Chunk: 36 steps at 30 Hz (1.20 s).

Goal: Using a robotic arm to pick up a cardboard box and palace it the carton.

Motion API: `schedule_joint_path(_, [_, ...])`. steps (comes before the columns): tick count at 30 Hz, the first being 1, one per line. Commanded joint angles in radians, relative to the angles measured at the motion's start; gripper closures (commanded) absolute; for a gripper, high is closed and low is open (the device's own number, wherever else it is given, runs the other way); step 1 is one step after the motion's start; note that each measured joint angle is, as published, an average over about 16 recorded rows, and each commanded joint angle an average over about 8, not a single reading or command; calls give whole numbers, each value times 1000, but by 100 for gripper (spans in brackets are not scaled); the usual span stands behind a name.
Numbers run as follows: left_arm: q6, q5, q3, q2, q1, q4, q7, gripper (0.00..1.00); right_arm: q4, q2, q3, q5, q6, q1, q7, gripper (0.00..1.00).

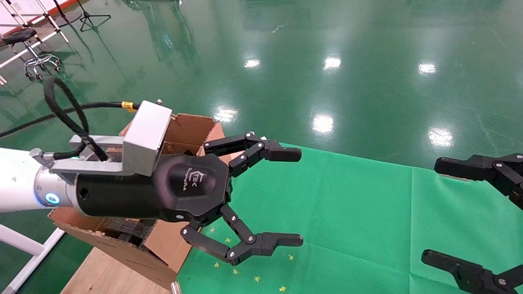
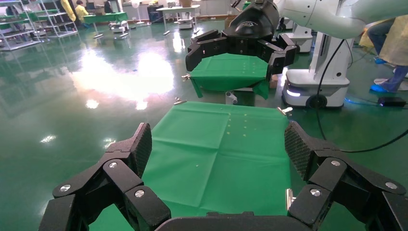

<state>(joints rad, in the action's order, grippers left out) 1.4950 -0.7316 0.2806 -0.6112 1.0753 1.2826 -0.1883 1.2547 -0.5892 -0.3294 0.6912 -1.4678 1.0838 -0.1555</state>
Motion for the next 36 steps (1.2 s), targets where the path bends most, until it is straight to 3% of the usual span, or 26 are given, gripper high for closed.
schedule_joint_path(1, [0, 0, 0, 0, 0, 0, 0, 0, 0, 0, 0, 0, 0, 0, 0, 0])
schedule_joint_path(36, [0, 0, 0, 0, 0, 0, 0, 0, 0, 0, 0, 0, 0, 0, 0, 0])
